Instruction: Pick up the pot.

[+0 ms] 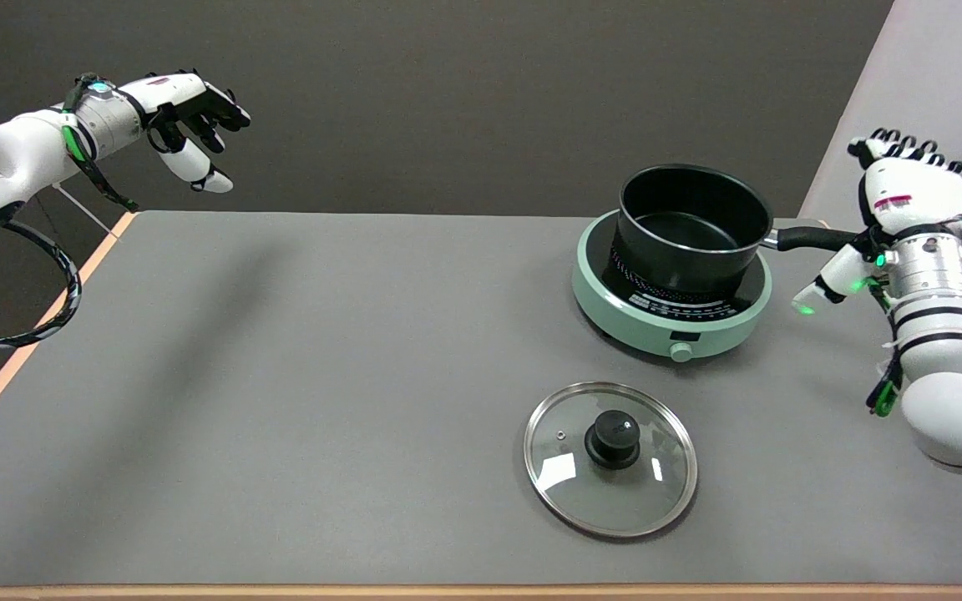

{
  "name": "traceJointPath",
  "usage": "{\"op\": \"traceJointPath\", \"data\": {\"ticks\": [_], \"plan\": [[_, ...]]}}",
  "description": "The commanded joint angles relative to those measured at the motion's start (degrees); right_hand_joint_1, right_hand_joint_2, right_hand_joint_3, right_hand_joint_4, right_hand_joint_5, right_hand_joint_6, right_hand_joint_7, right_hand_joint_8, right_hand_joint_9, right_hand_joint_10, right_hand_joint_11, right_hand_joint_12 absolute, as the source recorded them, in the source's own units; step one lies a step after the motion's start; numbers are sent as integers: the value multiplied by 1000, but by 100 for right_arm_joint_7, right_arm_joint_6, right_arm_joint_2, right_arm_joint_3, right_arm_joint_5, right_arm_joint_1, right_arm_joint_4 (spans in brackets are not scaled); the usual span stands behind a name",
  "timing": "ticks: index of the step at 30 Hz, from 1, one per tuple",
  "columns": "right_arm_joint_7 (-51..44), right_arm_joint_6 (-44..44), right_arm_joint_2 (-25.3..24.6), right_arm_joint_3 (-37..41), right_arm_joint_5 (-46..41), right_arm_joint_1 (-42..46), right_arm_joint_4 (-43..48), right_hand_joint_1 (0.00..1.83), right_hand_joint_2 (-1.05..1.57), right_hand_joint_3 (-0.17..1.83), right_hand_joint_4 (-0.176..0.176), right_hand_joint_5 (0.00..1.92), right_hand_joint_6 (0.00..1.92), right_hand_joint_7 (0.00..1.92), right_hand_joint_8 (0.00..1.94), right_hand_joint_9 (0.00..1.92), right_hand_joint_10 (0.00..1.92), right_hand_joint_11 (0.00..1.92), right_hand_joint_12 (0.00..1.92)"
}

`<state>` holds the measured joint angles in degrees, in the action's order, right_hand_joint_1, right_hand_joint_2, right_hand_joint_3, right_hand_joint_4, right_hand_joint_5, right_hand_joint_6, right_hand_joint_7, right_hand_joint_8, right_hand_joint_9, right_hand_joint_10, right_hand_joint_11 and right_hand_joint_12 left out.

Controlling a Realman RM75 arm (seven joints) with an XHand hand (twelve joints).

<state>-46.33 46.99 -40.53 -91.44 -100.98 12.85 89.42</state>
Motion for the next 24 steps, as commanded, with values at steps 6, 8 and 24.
{"op": "traceJointPath", "data": {"ticks": [6, 8, 24], "plan": [[-283, 23, -405, -940, -356, -1130, -355, 1378, -458, 594, -176, 413, 413, 413, 413, 413, 413, 413, 413], [-339, -53, -373, -1099, -359, -1328, -363, 1380, -461, 606, -172, 414, 414, 414, 414, 414, 414, 414, 414], [-1731, -799, 206, -575, -1421, -1172, -148, 1337, -511, 711, -116, 351, 351, 351, 351, 351, 351, 351, 351]]}}
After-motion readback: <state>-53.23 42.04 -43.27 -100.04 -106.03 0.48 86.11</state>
